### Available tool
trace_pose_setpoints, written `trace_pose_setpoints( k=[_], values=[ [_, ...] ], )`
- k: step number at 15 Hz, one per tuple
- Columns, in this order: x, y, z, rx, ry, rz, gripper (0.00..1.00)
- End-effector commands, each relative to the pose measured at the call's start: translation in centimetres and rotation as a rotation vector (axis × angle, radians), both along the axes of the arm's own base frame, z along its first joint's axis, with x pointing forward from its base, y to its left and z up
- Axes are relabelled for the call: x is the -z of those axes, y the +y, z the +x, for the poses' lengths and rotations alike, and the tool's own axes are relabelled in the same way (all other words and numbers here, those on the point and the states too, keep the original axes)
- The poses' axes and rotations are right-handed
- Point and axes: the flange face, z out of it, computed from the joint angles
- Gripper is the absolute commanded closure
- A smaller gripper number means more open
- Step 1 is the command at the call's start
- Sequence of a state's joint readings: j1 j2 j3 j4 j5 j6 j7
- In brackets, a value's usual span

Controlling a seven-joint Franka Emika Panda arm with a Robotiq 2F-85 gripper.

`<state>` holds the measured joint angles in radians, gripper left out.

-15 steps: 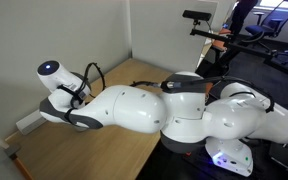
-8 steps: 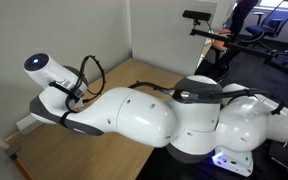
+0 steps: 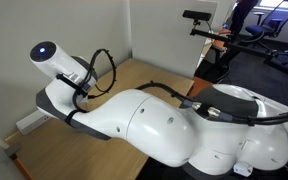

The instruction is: Take the orange pen out of the white mug

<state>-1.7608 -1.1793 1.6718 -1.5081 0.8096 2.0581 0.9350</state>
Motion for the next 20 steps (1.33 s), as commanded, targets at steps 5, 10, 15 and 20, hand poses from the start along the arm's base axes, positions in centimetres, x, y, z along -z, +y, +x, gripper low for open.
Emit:
trace_pose_setpoints(
  k=[5,10,15,20],
  values=[
    [-2.5,-7.4,-5.2,0.210,-0.082,0.112,0.97],
    [-3.5,-13.1,-7.8,0.295,-0.133,0.208,0.97],
    [-3.8,-16.8,-9.6,0.304,-0.167,0.335,0.97],
    [-3.4,-19.7,-10.6,0.287,-0.169,0.468,0.97]
  ],
)
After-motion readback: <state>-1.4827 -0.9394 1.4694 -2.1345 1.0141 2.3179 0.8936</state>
